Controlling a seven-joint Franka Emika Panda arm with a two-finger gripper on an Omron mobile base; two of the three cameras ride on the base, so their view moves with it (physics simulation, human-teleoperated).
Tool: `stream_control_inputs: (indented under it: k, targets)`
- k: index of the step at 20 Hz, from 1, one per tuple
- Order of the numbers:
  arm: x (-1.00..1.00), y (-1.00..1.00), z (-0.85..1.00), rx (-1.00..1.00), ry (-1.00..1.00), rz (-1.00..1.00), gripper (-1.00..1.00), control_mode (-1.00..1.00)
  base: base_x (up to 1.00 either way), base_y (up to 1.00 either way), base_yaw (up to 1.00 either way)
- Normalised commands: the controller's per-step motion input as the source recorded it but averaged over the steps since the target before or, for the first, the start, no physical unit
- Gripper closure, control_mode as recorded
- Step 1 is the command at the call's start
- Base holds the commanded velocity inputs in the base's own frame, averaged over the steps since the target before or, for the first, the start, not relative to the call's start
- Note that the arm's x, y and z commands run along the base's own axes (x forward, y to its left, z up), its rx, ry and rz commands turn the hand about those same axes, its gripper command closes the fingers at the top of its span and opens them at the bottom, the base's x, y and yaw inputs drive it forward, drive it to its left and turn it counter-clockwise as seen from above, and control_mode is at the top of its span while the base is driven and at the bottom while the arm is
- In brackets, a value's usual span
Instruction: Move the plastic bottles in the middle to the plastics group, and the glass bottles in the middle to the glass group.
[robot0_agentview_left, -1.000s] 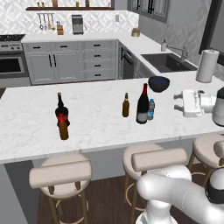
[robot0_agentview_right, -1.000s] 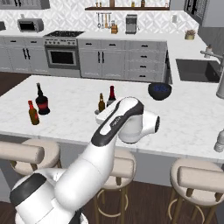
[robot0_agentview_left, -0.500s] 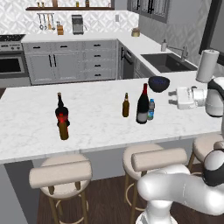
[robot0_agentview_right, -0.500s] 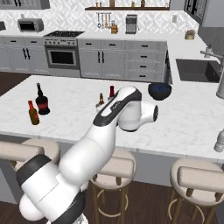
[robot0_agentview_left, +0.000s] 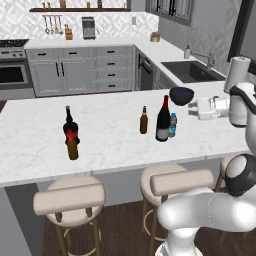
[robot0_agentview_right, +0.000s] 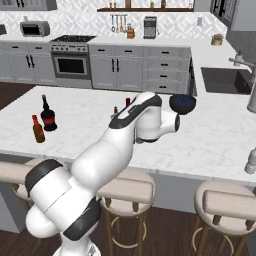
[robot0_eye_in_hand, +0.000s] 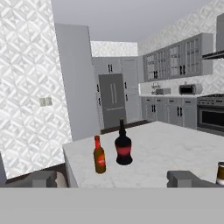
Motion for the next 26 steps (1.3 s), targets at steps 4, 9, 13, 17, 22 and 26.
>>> stream_control_inputs:
  k: [4,9,13,17,22,26]
  targets:
    - [0.23,0.00,-0.13,0.00,0.00,0.00,-1.00,-1.00,0.00,0.00,0.00]
    - [0.27,0.00,-0.12,-0.03,0.00,0.00,-1.00,-1.00,0.00,0.00,0.00]
    - [0.23,-0.02,-0.20,-0.08,0.00,0.00,-1.00,-1.00,0.00,0.00,0.00]
    - [0.10,-0.06,-0.22,-0.10,0.00,0.00,-1.00,-1.00,0.00,0.00,0.00]
    - [0.28,-0.01,-0.21,-0.06,-0.02,0.00,-1.00,-1.00,0.00,0.00,0.00]
    - [0.32,0.00,-0.10,0.00,-0.06,0.00,-1.00,-1.00,0.00,0.00,0.00]
